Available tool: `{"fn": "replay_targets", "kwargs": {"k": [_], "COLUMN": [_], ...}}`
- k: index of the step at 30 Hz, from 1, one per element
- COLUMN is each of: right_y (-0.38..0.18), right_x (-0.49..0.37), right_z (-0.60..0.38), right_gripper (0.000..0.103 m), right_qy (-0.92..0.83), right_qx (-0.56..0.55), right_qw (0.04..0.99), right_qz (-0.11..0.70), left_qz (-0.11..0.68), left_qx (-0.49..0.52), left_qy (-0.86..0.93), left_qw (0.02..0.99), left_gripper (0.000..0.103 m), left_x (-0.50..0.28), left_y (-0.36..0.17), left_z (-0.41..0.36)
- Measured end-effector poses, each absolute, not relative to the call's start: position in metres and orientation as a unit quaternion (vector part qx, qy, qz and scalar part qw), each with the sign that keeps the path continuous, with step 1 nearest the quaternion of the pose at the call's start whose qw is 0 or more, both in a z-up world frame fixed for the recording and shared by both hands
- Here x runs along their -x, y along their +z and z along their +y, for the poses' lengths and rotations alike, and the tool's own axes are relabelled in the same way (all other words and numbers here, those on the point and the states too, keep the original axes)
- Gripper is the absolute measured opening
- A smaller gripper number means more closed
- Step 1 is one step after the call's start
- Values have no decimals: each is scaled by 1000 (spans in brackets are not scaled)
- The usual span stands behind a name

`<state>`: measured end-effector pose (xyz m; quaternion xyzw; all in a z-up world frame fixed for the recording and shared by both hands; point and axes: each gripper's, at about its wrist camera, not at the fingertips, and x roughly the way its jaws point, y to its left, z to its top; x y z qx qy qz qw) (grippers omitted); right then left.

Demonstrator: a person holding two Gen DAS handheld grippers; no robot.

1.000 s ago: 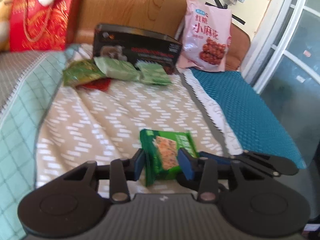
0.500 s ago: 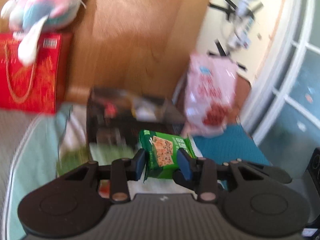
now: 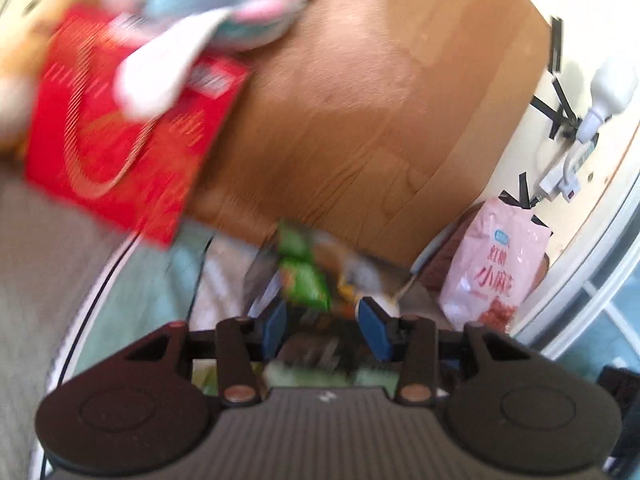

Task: Organize snacks
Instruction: 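Carry the biscuit pack over the black box and open the left gripper, then grasp the pale green leaf-print pack with the left gripper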

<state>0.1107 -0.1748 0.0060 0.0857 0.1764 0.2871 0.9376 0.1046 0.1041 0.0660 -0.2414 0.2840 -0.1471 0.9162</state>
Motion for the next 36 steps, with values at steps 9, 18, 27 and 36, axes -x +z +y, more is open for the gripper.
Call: {"fn": "replay_targets", "kwargs": {"k": [9,18,27,36], "right_y": [-13,-21,-30,-31], "right_x": [-114,-142,-94,-10], "right_z": [-148,-145,-151,-167], "right_gripper": [44,61,27,30], "right_qy": [310,315,357,393], "right_qx": [-82,-97,-89,-53], "right_qw": [919,903,884,873], "right_qz": [227,275,288,284], "left_qz": [320,324,372,392], "left_qx": [254,240,210,213], "left_qy": [-88,-126,-129,-181], "left_qw": [908,906,895,876], "left_gripper": [41,41,39,39], "left_x": [-84,-88,-83,-7], "left_y": [34,37,14,12], "left_z": [130,104,78,70]}}
